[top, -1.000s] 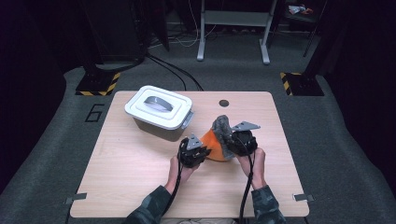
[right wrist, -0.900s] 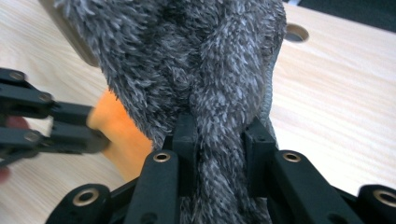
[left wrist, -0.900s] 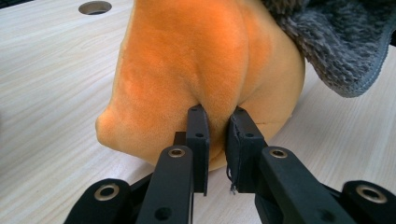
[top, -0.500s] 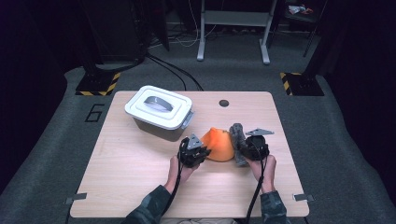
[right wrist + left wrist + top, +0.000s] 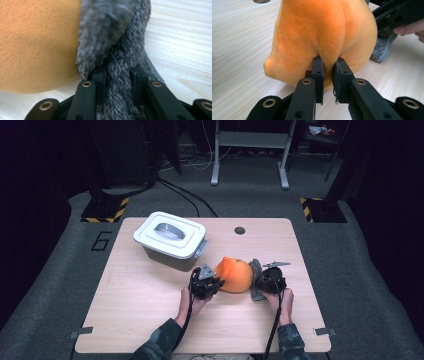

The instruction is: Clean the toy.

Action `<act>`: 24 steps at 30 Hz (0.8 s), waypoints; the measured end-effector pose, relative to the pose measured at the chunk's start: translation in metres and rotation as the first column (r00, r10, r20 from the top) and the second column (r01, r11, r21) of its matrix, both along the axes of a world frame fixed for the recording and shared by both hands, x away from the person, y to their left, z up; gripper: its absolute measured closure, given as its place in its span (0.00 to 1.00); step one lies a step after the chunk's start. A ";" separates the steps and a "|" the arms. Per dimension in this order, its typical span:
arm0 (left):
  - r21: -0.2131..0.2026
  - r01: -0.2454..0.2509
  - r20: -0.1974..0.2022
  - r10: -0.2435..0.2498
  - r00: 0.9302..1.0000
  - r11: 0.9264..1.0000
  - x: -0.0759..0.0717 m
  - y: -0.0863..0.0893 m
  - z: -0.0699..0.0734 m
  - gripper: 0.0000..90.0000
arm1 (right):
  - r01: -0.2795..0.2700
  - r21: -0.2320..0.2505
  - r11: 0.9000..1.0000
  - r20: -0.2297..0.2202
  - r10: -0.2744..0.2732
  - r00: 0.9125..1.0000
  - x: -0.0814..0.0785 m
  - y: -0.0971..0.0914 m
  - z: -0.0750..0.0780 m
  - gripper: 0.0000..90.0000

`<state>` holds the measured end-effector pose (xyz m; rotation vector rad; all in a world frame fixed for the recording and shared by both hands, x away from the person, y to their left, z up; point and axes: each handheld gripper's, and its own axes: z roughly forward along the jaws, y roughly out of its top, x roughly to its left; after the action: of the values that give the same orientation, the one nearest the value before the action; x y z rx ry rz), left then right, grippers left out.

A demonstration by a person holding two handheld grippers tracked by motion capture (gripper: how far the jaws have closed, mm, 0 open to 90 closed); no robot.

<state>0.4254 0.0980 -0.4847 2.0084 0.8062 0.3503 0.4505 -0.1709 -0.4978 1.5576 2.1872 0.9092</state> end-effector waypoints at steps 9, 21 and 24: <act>-0.011 0.003 0.005 -0.003 1.000 1.000 -0.001 0.000 0.001 0.89 | -0.023 -0.024 0.999 0.145 0.027 0.989 -0.021 0.003 0.051 0.79; -0.006 0.007 0.010 -0.007 1.000 1.000 -0.003 -0.002 0.002 0.89 | -0.193 -0.036 0.981 0.226 0.196 0.954 -0.024 0.062 0.093 0.79; -0.001 0.003 0.010 -0.003 1.000 1.000 -0.002 -0.001 0.001 0.89 | -0.196 -0.068 0.978 0.215 0.207 0.955 -0.021 0.072 0.090 0.79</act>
<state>0.4238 0.0969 -0.4835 2.0048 0.7966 0.3577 0.4298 -0.0988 -0.4082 1.1649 2.2153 1.0303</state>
